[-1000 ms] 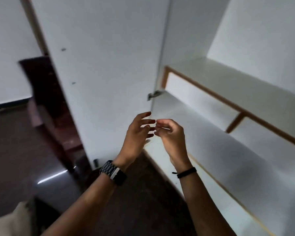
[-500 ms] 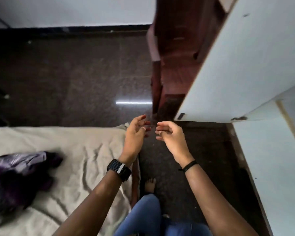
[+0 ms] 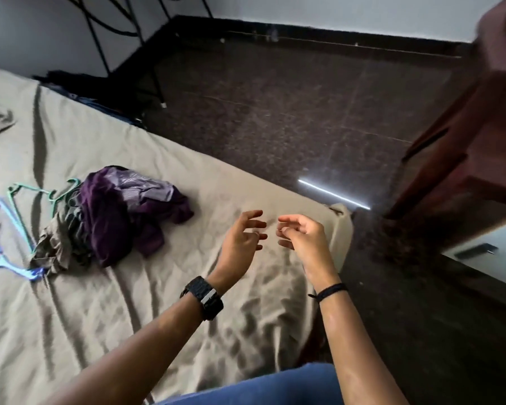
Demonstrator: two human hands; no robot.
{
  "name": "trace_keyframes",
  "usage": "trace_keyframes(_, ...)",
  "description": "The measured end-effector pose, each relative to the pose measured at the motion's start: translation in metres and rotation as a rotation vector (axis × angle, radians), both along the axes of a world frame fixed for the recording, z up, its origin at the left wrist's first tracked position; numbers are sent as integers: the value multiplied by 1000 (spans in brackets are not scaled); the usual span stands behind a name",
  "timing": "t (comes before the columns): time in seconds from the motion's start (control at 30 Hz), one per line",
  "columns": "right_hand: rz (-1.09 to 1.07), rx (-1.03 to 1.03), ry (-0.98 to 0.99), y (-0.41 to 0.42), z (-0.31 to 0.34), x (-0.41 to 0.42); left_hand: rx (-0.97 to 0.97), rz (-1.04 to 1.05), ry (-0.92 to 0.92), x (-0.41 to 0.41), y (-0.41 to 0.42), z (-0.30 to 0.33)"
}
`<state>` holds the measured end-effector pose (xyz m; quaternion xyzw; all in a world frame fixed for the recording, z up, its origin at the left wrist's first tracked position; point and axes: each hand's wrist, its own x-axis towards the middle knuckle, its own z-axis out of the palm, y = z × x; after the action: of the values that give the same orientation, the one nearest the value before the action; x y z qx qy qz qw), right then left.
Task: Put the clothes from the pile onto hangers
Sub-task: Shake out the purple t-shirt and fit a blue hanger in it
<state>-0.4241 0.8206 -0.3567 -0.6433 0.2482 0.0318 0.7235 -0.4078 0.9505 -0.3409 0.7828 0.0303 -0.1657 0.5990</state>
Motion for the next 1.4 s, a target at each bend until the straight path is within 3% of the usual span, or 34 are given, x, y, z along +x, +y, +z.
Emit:
trace_keyframes(0.33,99,-50,-193,125,-52,50,76,31,-174,69,133,-69)
trace_keyframes(0.53,185,-142,-182,231,-68,88,221,-64,-412,105,241,-90)
trace_keyframes(0.7,307,-509,-274,299,-68,140,612,145,-762,143,319,-100)
trace_keyframes(0.77,374,-734,-347,318,-67,160,726,233,-666,155,341,-103)
trace_keyframes(0.83,532,-913,-306,329,-72,171,754,165,-518,167,357,-114)
trace_keyframes(0.9,657,-1032,-194,333,-83,176,747,42,-419,173,368,-126)
trace_keyframes(0.97,651,-1094,-150,329,-95,170,715,-1,-427,172,373,-132)
trace_keyframes(1.07,435,-1104,-312,314,-100,155,593,40,-493,161,370,-129)
trace_keyframes(1.23,14,-919,-486,281,-74,117,262,113,-580,131,348,-114)
trace_keyframes(1.33,-127,-903,-583,265,-58,96,162,138,-629,118,331,-93)
trace_keyframes(1.4,-210,-911,-618,256,-52,83,-4,183,-615,112,322,-84)
